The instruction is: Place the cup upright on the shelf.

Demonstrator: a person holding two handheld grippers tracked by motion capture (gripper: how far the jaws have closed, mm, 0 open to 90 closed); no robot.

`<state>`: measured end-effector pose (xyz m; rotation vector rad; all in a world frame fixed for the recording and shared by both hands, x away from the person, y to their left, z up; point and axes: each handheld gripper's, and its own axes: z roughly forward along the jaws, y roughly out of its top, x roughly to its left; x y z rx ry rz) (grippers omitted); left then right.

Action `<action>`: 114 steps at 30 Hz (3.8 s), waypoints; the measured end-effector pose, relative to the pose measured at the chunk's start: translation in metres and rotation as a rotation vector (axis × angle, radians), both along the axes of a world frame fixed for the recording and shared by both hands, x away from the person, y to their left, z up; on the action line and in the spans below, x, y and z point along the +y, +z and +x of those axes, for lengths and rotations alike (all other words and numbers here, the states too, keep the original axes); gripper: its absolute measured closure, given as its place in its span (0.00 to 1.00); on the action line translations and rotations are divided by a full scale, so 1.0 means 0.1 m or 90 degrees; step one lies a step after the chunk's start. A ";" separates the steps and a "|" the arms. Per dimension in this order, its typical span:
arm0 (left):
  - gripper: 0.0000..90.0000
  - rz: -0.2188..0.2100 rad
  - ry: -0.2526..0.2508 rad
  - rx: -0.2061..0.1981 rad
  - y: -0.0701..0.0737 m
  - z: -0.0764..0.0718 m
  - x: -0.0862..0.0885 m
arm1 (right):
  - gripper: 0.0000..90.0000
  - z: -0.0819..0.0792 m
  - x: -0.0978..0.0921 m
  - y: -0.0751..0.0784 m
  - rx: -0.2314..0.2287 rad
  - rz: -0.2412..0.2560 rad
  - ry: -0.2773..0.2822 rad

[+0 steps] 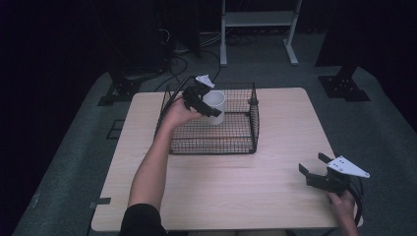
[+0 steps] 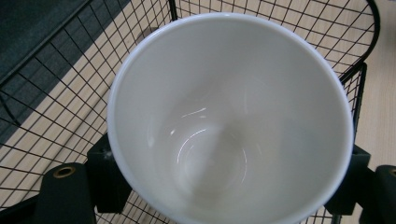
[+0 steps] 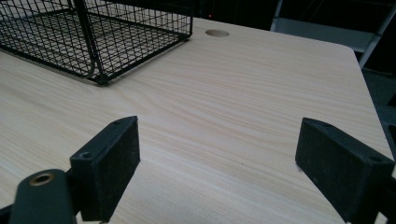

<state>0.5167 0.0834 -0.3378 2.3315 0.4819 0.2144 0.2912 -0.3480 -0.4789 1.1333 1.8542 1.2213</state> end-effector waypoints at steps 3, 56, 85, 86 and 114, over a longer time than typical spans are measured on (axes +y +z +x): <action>0.23 0.002 -0.001 0.007 -0.06 0.03 -0.02 | 0.15 0.00 0.00 0.00 0.001 0.001 -0.001; 0.23 0.049 -0.005 0.092 -0.70 0.26 -0.15 | 0.15 0.00 0.00 0.00 0.001 0.004 -0.001; 0.09 0.036 0.016 0.071 -0.43 0.11 -0.05 | 0.15 -0.01 -0.01 0.00 0.002 0.006 -0.001; 0.09 0.034 0.017 0.068 -0.42 0.10 -0.05 | 0.15 -0.01 -0.01 0.00 0.002 0.006 -0.001; 0.08 -0.005 0.034 -0.017 -0.10 -0.38 0.21 | 0.15 -0.01 -0.01 0.00 0.003 0.006 -0.004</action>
